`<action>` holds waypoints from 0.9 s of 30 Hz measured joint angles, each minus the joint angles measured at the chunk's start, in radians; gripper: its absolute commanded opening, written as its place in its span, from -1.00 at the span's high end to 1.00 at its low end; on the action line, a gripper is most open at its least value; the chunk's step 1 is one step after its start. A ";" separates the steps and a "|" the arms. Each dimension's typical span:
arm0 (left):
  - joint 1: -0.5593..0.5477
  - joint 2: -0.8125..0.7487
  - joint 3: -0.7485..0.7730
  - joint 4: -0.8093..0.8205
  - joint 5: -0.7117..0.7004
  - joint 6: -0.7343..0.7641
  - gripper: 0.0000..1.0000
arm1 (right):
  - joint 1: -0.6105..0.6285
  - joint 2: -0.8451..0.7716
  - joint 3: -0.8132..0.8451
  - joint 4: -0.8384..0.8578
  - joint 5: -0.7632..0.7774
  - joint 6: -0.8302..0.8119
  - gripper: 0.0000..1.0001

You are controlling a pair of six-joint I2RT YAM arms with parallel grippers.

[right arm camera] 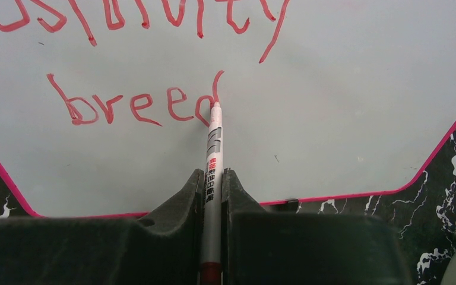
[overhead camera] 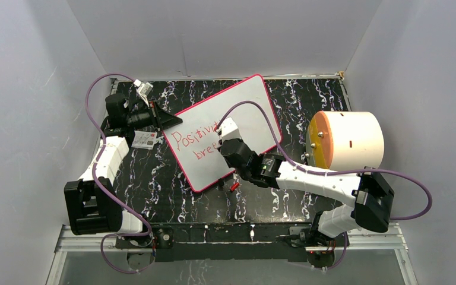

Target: Write a sentence on the whiteboard

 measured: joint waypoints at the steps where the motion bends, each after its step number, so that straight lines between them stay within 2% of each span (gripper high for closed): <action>1: 0.000 0.000 0.000 0.000 0.000 0.000 1.00 | 0.000 0.000 0.000 -0.005 -0.001 0.001 1.00; 27: 0.000 0.000 0.000 -0.001 -0.001 0.000 1.00 | 0.001 0.000 0.000 -0.051 -0.006 0.026 1.00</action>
